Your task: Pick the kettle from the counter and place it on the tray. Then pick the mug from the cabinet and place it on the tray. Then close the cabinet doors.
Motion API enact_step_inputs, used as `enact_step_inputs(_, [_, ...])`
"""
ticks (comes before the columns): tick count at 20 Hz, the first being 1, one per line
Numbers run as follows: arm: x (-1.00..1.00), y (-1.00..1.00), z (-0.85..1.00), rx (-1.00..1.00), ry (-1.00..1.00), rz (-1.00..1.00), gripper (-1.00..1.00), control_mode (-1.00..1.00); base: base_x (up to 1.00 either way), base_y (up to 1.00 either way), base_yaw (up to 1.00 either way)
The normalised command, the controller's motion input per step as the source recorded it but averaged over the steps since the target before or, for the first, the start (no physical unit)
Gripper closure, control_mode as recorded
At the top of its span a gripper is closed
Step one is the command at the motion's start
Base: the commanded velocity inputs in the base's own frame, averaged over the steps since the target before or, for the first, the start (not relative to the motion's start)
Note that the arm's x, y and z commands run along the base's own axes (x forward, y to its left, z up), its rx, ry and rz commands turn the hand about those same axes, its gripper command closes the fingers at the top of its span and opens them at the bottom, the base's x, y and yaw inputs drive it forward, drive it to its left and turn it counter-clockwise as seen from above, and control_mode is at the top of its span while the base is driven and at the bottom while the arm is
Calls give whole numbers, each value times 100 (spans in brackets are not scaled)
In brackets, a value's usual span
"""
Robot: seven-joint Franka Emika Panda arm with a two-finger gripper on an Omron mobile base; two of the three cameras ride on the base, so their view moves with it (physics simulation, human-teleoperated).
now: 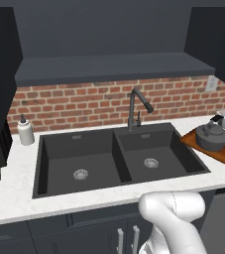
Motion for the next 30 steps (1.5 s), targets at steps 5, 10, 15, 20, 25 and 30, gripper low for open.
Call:
enact_step_inputs(5, [1,-60,0,0,-5,-2,-100,-100,0,0,0])
enact_step_inputs(10, [4,-25,0,3,-6,0,-100,-100,0,0,0])
enact_step_inputs(15, [0,-18,0,2,-18,0,-100,-100,0,0,0])
enact_step_inputs(20, [6,-36,0,7,-7,0,-100,-100,0,0,0])
enact_step_inputs(25, [27,-46,0,14,-2,0,-100,-100,0,0,0])
enact_step_inputs(30, [54,-31,-3,15,0,4,-100,-100,0,0,0])
